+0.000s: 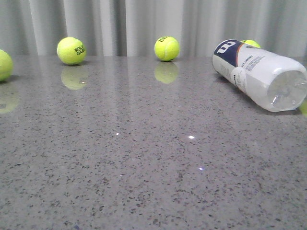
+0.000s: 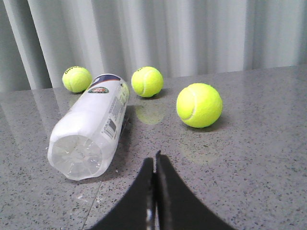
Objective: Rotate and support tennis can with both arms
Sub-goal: 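Move the right gripper down over the lying white-and-blue tennis can, then grasp the can with the right gripper and lift it toward the table center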
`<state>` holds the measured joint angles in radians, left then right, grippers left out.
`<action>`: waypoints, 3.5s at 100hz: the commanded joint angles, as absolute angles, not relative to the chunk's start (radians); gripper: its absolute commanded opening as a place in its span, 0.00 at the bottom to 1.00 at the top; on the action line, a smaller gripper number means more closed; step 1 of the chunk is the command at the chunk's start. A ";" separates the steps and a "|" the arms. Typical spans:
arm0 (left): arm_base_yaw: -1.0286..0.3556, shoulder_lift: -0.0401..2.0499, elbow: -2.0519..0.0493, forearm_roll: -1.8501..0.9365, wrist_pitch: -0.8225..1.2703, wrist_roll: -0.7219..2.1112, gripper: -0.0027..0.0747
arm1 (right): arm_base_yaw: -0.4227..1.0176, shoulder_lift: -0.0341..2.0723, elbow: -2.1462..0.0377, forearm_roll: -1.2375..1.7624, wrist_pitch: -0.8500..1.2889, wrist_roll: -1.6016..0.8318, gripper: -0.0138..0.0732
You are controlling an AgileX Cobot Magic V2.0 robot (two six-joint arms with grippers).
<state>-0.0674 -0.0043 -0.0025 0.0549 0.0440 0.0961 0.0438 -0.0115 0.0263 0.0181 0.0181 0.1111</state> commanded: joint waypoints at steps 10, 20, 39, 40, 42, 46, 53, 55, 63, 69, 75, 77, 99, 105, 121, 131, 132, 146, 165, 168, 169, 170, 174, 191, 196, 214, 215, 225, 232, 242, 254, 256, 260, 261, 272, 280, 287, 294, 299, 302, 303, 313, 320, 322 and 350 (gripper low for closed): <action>-0.064 -0.043 0.045 0.047 -0.038 0.087 0.01 | 0.039 -0.032 0.007 0.019 -0.072 0.109 0.08; -0.064 -0.043 0.045 0.047 -0.038 0.087 0.01 | 0.039 -0.032 0.007 0.019 -0.077 0.109 0.08; -0.064 -0.043 0.045 0.047 -0.038 0.087 0.01 | 0.039 -0.028 -0.053 0.019 -0.075 0.109 0.08; -0.064 -0.043 0.045 0.047 -0.038 0.087 0.01 | 0.039 -0.027 -0.064 0.019 -0.068 0.109 0.08; -0.064 -0.043 0.045 0.047 -0.038 0.087 0.01 | 0.039 -0.024 -0.082 0.019 -0.060 0.109 0.08; -0.064 -0.043 0.045 0.047 -0.038 0.087 0.01 | 0.039 -0.015 -0.115 0.019 -0.029 0.108 0.08; -0.064 -0.043 0.045 0.047 -0.038 0.087 0.01 | 0.039 0.013 -0.192 0.018 0.038 0.107 0.08; -0.064 -0.043 0.045 0.047 -0.038 0.087 0.01 | 0.039 0.026 -0.217 0.018 0.061 0.107 0.08; -0.064 -0.043 0.045 0.047 -0.038 0.087 0.01 | 0.039 0.084 -0.319 0.018 0.144 0.096 0.08; -0.064 -0.043 0.045 0.047 -0.038 0.087 0.01 | 0.039 0.145 -0.393 0.018 0.226 0.096 0.08; -0.064 -0.043 0.045 0.047 -0.038 0.087 0.01 | 0.039 0.205 -0.479 0.018 0.314 0.096 0.08; -0.064 -0.043 0.045 0.047 -0.038 0.087 0.01 | 0.039 0.228 -0.507 0.018 0.350 0.096 0.08; -0.064 -0.043 0.045 0.047 -0.038 0.087 0.01 | 0.039 0.485 -0.774 0.018 0.722 0.096 0.08; -0.064 -0.043 0.045 0.047 -0.038 0.087 0.01 | 0.039 0.545 -0.826 0.018 0.789 0.096 0.08; -0.064 -0.043 0.045 0.047 -0.038 0.087 0.01 | 0.039 0.661 -0.889 0.018 0.838 0.096 0.08; -0.064 -0.043 0.045 0.047 -0.038 0.087 0.01 | 0.039 0.701 -0.889 0.018 0.846 0.096 0.08; -0.064 -0.043 0.045 0.047 -0.038 0.087 0.01 | 0.039 0.706 -0.889 0.018 0.848 0.096 0.08; -0.064 -0.043 0.045 0.047 -0.038 0.087 0.01 | 0.039 0.740 -0.889 0.018 0.873 0.096 0.16; -0.064 -0.043 0.045 0.047 -0.038 0.087 0.01 | 0.039 0.754 -0.888 0.018 0.881 0.096 0.64; -0.064 -0.043 0.045 0.047 -0.038 0.087 0.01 | 0.039 0.754 -0.888 0.018 0.881 0.096 0.73; -0.064 -0.043 0.045 0.047 -0.038 0.087 0.01 | 0.039 0.754 -0.888 0.018 0.881 0.096 0.75; -0.064 -0.043 0.045 0.047 -0.038 0.087 0.01 | 0.039 0.754 -0.888 0.018 0.880 0.096 0.79; -0.064 -0.043 0.045 0.047 -0.038 0.087 0.01 | 0.039 0.754 -0.888 0.018 0.879 0.096 0.88; -0.064 -0.043 0.045 0.047 -0.038 0.087 0.01 | 0.039 0.754 -0.888 0.037 0.868 0.096 0.90; -0.064 -0.043 0.045 0.047 -0.038 0.087 0.01 | 0.039 0.754 -0.889 0.045 0.854 0.095 0.90; -0.064 -0.043 0.045 0.047 -0.038 0.087 0.01 | 0.039 0.842 -0.932 0.124 0.789 0.020 0.90; -0.064 -0.043 0.045 0.047 -0.038 0.087 0.01 | 0.039 0.848 -0.939 0.135 0.789 0.015 0.90; -0.064 -0.043 0.045 0.047 -0.038 0.087 0.01 | 0.039 0.938 -1.003 0.205 0.781 -0.044 0.90; -0.064 -0.043 0.045 0.047 -0.038 0.087 0.01 | 0.039 1.009 -1.050 0.237 0.770 -0.067 0.90; -0.064 -0.043 0.045 0.047 -0.038 0.087 0.01 | 0.050 1.122 -1.119 0.259 0.765 -0.095 0.90; -0.064 -0.043 0.045 0.047 -0.038 0.087 0.01 | 0.092 1.256 -1.204 0.258 0.744 -0.109 0.90; -0.064 -0.043 0.045 0.047 -0.038 0.087 0.01 | 0.099 1.279 -1.219 0.258 0.738 -0.115 0.90; -0.064 -0.043 0.045 0.047 -0.038 0.087 0.01 | 0.110 1.318 -1.248 0.258 0.729 -0.126 0.90; -0.064 -0.043 0.045 0.047 -0.038 0.087 0.01 | 0.115 1.333 -1.253 0.258 0.728 -0.129 0.90; -0.064 -0.043 0.045 0.047 -0.038 0.087 0.01 | 0.145 1.439 -1.325 0.258 0.722 -0.136 0.90; -0.064 -0.043 0.045 0.047 -0.038 0.087 0.01 | 0.154 1.516 -1.368 0.253 0.721 -0.136 0.90; -0.064 -0.043 0.045 0.047 -0.038 0.087 0.01 | 0.157 1.573 -1.398 0.248 0.714 -0.136 0.90; -0.064 -0.043 0.045 0.047 -0.038 0.087 0.01 | 0.157 1.623 -1.419 0.247 0.705 -0.136 0.90; -0.064 -0.043 0.045 0.047 -0.038 0.087 0.01 | 0.157 1.654 -1.430 0.247 0.702 -0.136 0.90; -0.064 -0.043 0.045 0.047 -0.038 0.087 0.01 | 0.157 1.670 -1.430 0.247 0.697 -0.136 0.90; -0.064 -0.043 0.045 0.047 -0.038 0.087 0.01 | 0.157 1.676 -1.430 0.247 0.696 -0.136 0.90; -0.064 -0.043 0.045 0.047 -0.038 0.087 0.01 | 0.157 1.718 -1.430 0.247 0.699 -0.136 0.90; -0.064 -0.043 0.045 0.047 -0.038 0.087 0.01 | 0.157 1.734 -1.430 0.247 0.715 -0.136 0.90; -0.064 -0.043 0.045 0.047 -0.038 0.087 0.01 | 0.157 1.737 -1.430 0.247 0.720 -0.136 0.90; -0.064 -0.043 0.045 0.047 -0.038 0.087 0.01 | 0.157 1.705 -1.431 0.247 0.750 -0.136 0.49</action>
